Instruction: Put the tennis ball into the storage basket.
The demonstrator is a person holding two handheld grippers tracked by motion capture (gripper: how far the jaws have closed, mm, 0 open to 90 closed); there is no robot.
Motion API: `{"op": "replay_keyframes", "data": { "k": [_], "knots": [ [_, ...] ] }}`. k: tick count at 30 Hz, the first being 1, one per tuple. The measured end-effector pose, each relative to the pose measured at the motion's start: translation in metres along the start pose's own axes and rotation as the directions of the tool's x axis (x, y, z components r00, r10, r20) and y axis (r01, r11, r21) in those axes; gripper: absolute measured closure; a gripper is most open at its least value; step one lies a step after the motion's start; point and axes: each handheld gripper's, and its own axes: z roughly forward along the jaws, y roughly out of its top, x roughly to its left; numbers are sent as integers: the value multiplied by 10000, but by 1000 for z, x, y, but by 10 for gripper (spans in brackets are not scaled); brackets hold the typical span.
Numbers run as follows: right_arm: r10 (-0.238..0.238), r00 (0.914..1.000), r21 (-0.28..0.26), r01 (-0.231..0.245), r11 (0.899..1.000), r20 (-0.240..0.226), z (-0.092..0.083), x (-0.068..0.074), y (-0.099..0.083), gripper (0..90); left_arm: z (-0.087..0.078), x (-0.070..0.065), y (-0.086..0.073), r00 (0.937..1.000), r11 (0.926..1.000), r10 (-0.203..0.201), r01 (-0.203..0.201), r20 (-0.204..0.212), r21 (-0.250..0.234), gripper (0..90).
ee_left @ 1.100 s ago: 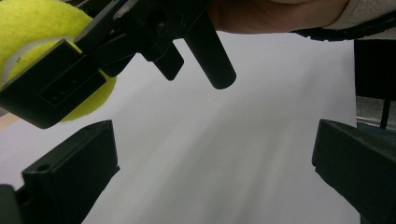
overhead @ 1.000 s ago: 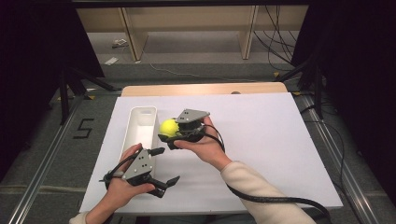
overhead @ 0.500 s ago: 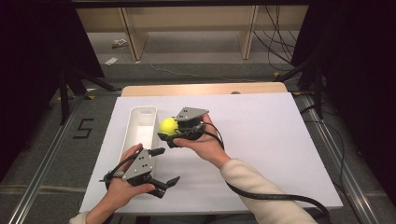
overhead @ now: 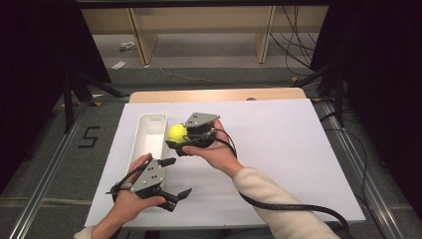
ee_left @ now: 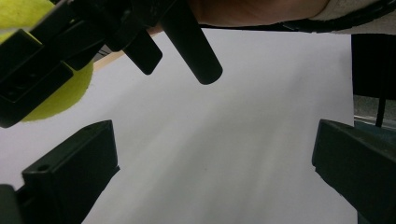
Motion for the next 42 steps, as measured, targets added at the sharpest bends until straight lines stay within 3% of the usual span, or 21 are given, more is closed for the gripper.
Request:
{"op": "replay_keyframes", "data": {
  "k": [42],
  "knots": [
    [-205, 9989, 63, 208, 9998, -423, 21, 5, 24, 264, 0, -2, 1, 9999, 10000, 38, -37, 93, -38, 0]
  ]
}}
